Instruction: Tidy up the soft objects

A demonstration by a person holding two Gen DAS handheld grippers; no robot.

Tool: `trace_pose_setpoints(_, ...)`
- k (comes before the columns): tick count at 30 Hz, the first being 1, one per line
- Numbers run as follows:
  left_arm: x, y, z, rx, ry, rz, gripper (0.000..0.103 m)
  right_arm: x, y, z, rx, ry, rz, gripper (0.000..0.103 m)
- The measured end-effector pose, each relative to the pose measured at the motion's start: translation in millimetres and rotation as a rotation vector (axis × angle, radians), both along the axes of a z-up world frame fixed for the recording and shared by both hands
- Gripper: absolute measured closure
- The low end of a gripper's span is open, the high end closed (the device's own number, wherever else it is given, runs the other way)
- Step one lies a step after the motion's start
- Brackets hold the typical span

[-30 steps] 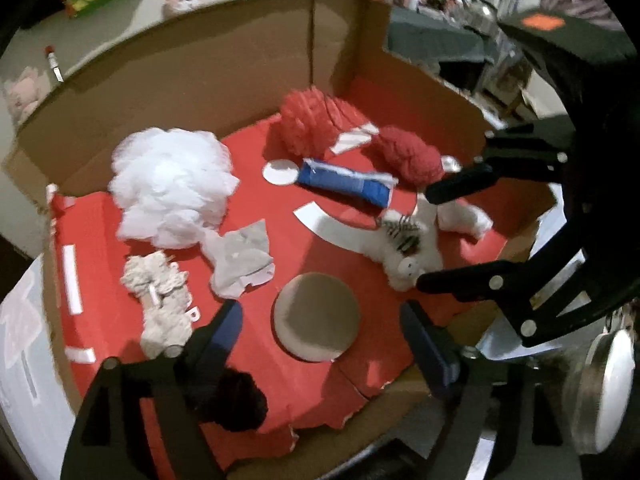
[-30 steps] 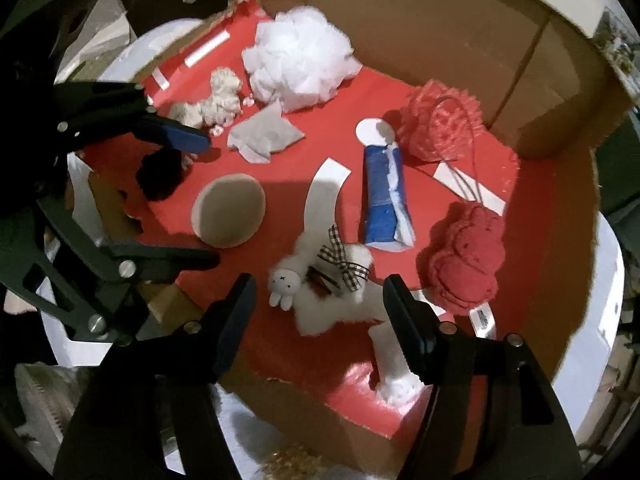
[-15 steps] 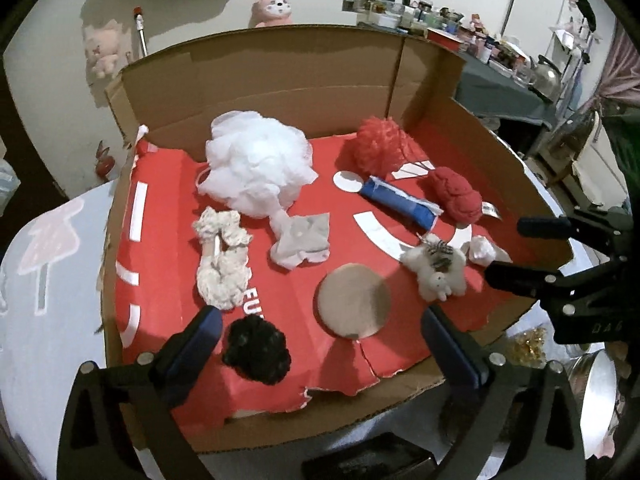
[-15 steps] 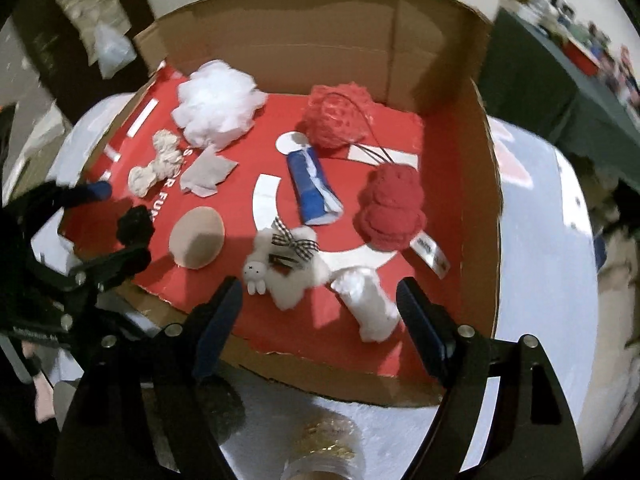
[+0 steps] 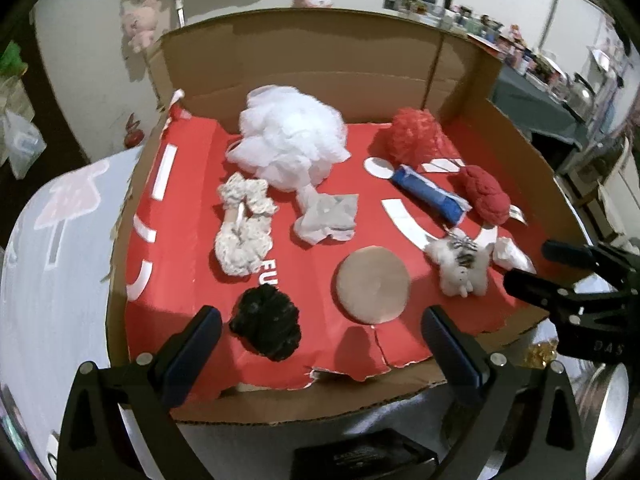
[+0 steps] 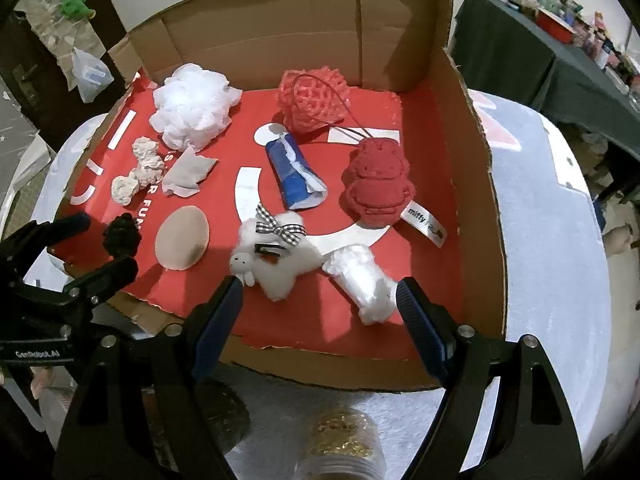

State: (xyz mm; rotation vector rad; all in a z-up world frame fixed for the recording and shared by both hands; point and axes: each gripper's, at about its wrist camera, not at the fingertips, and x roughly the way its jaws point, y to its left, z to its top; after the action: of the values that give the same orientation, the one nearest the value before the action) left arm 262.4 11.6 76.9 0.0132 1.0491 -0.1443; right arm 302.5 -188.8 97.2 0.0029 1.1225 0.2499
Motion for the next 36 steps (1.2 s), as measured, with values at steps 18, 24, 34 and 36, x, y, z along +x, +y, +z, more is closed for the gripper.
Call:
trace_pose_setpoints(18,-3.7,2.8,-2.6,0.032,-0.029,0.051,0.001,-3.5,6.4,2.2,-0.022,-0.045,-0.003,0.024)
trace_pose_setpoints(24,-4.0,4.5,-5.0,0.047,-0.041,0.057,0.001,-2.2,6.8,-0.5,-0.025,-0.048,-0.003,0.024)
trace_pose_setpoints(34,-3.6,9.0,-6.9,0.058,-0.044,0.068,0.001,-4.5,10.5,-2.2,-0.024,-0.044,-0.004,0.024)
trace_pose_setpoints(36,-3.2,10.1,-6.7,0.055,-0.044,0.070,0.001,-4.6,11.0,-2.3,-0.026,-0.045,-0.006,0.024)
